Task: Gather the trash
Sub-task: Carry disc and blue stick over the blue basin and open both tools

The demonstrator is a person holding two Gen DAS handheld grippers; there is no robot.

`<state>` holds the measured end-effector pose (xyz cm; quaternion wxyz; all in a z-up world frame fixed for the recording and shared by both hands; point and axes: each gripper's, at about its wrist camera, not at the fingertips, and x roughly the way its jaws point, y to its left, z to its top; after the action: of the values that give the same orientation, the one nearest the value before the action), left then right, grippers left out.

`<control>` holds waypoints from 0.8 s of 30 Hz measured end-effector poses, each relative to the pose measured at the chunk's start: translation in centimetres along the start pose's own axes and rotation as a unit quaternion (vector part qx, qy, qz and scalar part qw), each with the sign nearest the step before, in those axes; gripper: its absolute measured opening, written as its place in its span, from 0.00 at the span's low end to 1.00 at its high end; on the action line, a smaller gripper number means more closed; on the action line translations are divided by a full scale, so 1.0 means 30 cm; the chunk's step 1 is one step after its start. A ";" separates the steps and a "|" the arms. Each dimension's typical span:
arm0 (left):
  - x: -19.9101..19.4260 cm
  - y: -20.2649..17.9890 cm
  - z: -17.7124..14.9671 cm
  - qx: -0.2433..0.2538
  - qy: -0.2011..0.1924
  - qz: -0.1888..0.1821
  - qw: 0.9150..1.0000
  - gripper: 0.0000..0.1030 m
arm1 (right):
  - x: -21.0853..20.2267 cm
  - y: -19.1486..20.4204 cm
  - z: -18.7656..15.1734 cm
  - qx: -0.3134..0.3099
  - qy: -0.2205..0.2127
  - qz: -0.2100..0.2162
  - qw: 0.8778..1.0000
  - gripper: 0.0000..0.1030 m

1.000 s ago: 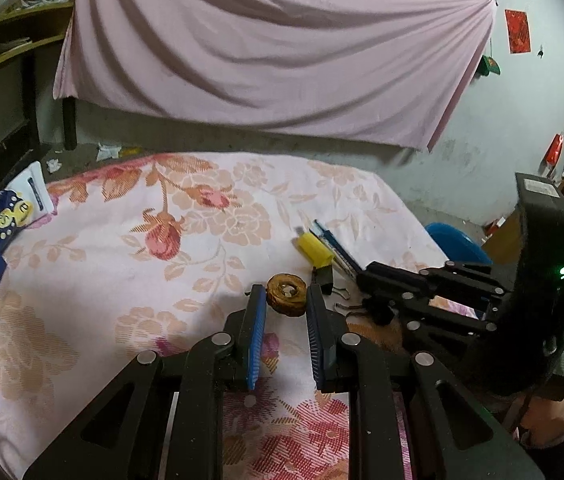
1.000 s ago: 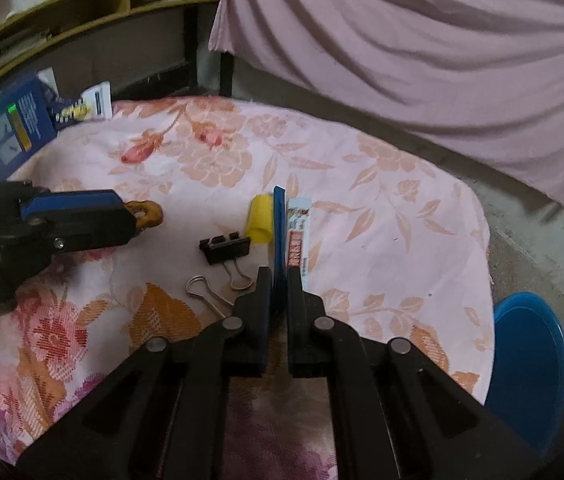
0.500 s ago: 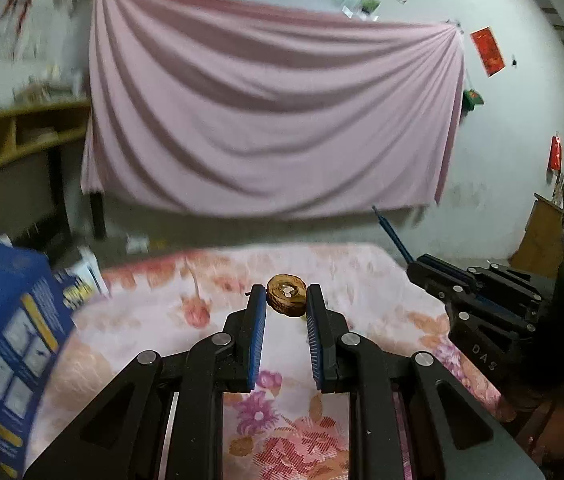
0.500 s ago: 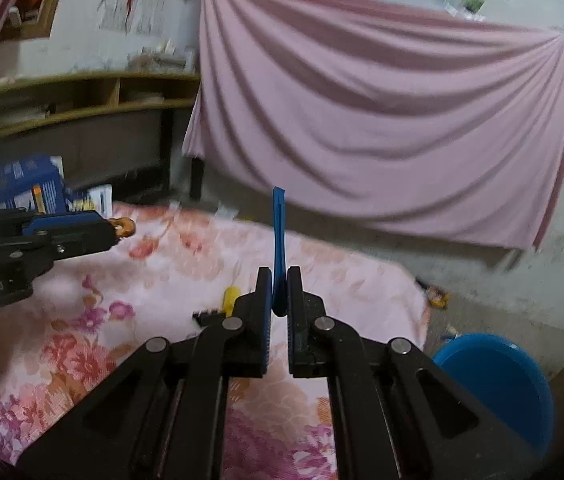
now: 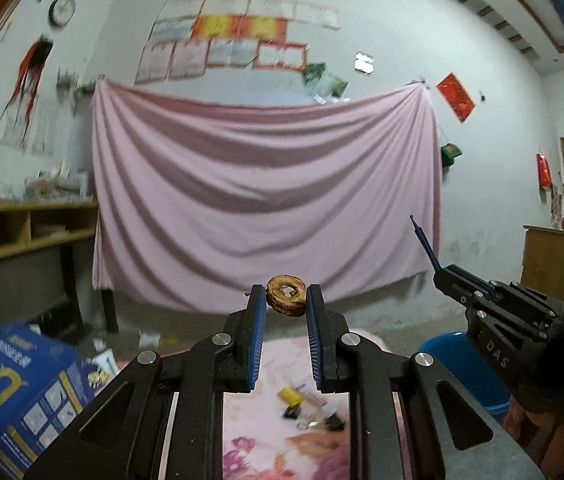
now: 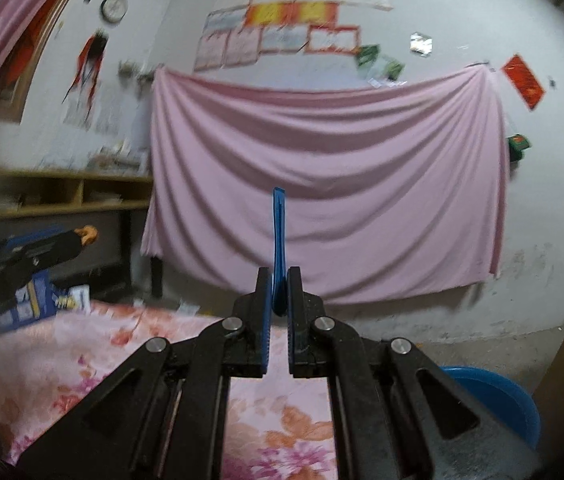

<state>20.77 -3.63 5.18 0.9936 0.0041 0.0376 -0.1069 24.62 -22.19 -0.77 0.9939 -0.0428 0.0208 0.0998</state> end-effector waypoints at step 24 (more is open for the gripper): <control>0.328 -0.557 0.089 0.022 0.074 -0.167 0.983 0.16 | -0.105 -0.541 -0.071 0.134 0.059 -0.150 0.978 0.33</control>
<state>27.00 -22.08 7.10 0.9560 0.0279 0.1085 -0.2713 24.72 -38.84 -1.42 0.9913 0.0826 0.0854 -0.0570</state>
